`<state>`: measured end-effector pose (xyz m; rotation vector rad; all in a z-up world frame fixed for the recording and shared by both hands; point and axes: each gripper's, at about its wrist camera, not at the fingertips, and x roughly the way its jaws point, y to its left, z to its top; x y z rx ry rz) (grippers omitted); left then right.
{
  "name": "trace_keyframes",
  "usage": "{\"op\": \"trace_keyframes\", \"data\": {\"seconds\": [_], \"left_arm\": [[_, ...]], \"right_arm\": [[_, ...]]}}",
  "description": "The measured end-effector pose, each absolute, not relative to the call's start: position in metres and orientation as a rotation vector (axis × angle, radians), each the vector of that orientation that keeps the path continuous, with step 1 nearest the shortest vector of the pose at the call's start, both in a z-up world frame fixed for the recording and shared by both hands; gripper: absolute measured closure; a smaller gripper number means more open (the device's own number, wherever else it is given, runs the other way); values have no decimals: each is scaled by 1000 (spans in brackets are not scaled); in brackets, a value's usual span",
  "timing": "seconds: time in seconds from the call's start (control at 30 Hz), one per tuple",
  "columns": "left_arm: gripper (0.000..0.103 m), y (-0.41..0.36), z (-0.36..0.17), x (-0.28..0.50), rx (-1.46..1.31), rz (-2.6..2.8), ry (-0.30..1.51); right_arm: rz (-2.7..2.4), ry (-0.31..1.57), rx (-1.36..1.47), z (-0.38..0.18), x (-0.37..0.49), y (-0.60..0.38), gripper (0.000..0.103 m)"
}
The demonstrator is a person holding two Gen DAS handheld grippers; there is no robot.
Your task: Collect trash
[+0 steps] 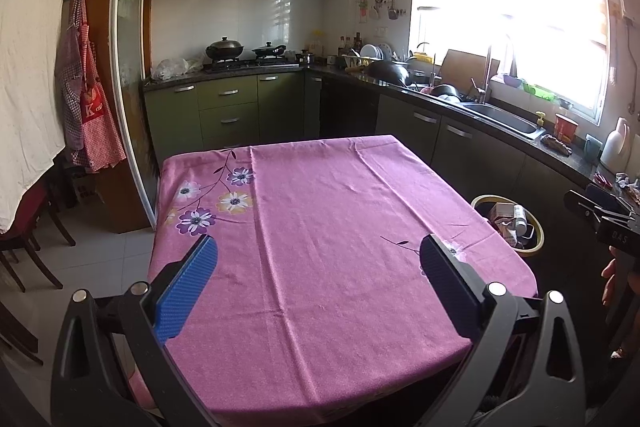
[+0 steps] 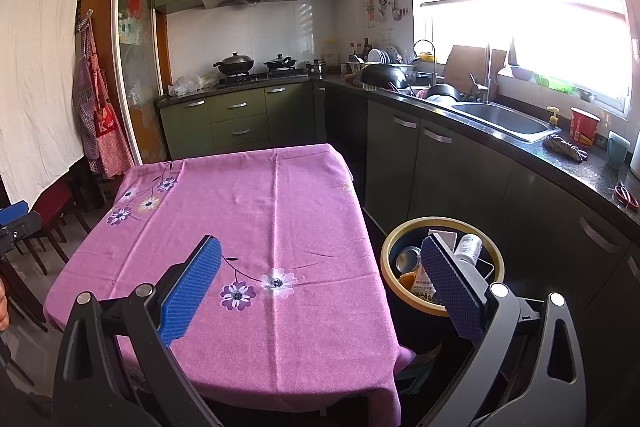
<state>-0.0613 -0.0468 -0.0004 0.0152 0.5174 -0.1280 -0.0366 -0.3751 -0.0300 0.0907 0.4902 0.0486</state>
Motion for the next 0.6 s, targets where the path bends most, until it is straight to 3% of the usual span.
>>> {"op": "trace_keyframes", "data": {"seconds": [0.6], "left_arm": [[7,-48,-5,-61,9,-135,528]], "right_arm": [[52,497,87,-31,-35,-376,5]]}}
